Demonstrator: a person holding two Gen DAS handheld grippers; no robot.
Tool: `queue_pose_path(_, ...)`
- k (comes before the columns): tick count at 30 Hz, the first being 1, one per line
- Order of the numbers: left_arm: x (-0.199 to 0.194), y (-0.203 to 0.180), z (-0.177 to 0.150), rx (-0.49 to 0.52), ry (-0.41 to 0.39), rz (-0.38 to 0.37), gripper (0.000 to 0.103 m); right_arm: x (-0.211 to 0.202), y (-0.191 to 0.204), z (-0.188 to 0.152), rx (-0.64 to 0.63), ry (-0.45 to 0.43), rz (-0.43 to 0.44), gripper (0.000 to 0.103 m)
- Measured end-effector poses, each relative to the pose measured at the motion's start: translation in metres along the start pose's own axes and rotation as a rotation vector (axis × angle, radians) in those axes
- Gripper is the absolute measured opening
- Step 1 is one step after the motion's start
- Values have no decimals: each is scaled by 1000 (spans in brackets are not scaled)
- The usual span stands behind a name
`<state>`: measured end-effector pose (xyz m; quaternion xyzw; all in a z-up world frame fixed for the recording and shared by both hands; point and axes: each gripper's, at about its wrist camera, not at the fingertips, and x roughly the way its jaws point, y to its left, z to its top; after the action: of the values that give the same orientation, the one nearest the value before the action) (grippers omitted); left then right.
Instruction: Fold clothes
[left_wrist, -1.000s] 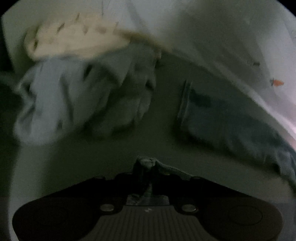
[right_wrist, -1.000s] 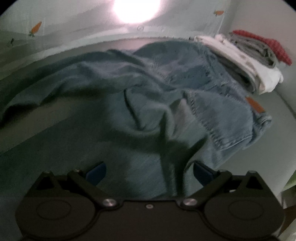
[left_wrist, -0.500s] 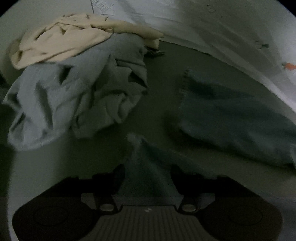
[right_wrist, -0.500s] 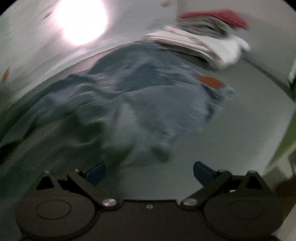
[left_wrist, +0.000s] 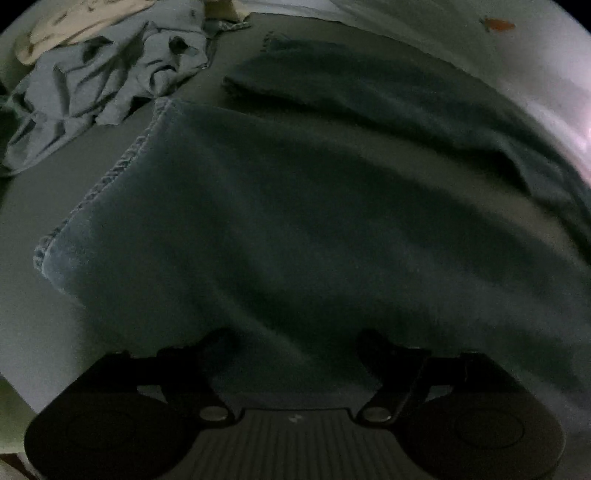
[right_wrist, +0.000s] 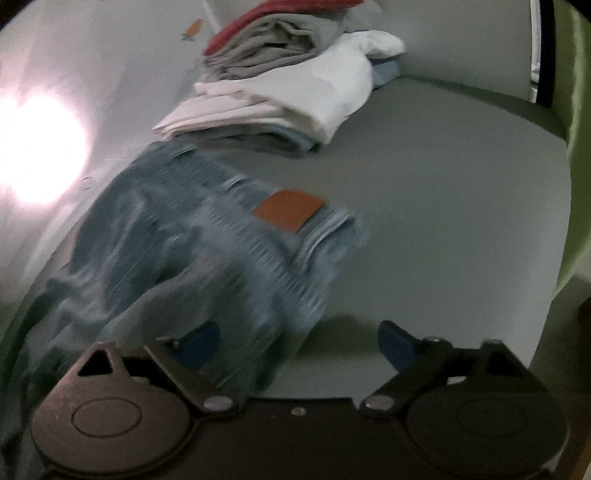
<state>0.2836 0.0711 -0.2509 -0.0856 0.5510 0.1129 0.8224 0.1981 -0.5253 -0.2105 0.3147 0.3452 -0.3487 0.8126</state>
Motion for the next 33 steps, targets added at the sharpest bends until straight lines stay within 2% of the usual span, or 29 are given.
queue_pose_path(2,0,-7,-5,21,9,47,93,11,-2,12,-17,9,-17,83)
queue_pose_path(5,2,-1,-6,-55,40,70,103,25,-3,24,-55,27,-25,78)
queue_pose_path(7,5,4,-5,-98,58,61,103,31,-2,28,-76,41,-13,75)
queue_pose_path(9,4,3,-6,-93,60,73,103,35,-1,31,-92,48,2,76)
queue_pose_path(11,4,5,-6,-112,63,77,103,37,1,33,-118,50,14,72)
queue_pose_path(16,4,8,-10,-129,41,73,103,40,7,37,-164,43,46,53)
queue_pose_path(17,3,9,-11,-129,35,73,103,40,7,38,-163,36,50,44)
queue_pose_path(18,4,8,-12,-129,30,73,103,39,7,39,-170,22,42,23)
queue_pose_path(20,5,9,-13,-130,33,72,103,34,2,44,-164,-18,50,16)
queue_pose_path(24,2,7,-11,-132,52,72,103,17,-6,67,-211,-152,12,15)
queue_pose_path(27,2,6,-10,-133,58,71,103,27,-13,81,-192,-113,36,15)
queue_pose_path(30,-1,6,-13,-134,53,71,103,48,-7,69,-252,-48,-29,16)
queue_pose_path(33,1,5,-13,-136,50,72,103,50,-3,59,-262,-36,-74,21)
